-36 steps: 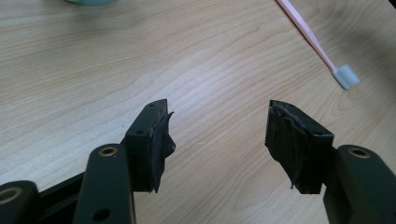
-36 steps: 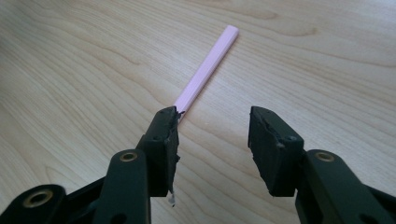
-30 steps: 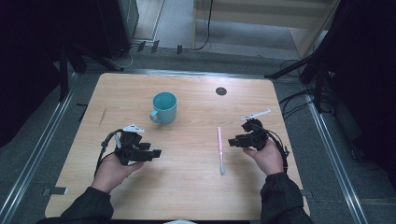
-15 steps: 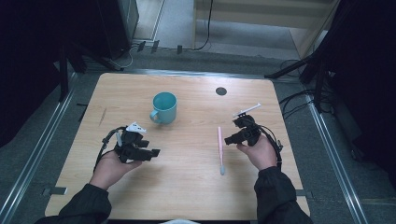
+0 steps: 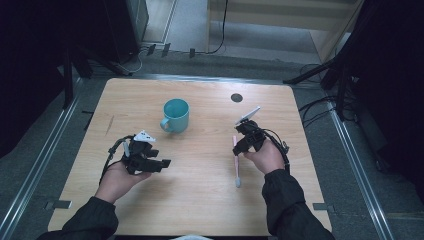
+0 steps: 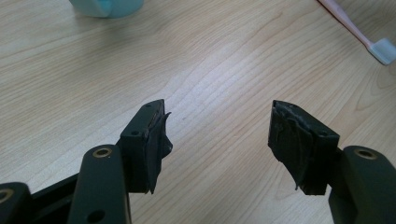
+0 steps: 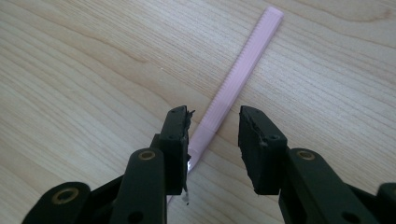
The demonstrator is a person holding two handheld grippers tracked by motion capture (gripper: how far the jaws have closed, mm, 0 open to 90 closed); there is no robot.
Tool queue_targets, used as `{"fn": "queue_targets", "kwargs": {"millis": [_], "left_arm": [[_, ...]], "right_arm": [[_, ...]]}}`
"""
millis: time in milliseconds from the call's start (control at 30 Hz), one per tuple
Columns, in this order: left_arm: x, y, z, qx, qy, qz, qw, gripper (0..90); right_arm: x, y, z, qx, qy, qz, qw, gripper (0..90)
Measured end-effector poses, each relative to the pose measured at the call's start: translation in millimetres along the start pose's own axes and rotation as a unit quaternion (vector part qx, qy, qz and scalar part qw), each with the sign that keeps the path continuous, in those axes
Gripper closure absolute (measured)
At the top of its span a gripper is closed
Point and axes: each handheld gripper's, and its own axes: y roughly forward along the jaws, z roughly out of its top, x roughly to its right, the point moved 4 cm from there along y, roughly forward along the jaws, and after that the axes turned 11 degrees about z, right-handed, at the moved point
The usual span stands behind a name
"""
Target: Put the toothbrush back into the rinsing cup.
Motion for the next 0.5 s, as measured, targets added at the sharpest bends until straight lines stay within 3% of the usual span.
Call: {"fn": "queue_targets", "kwargs": {"millis": [500], "left_arm": [[-1.1,-1.7,-0.4,0.005,-0.003,0.002,1.0000,36.1]], "right_arm": [[-2.5,21.3,5.1,-0.035,-0.002,-0.025,0.9991,67.1]]}}
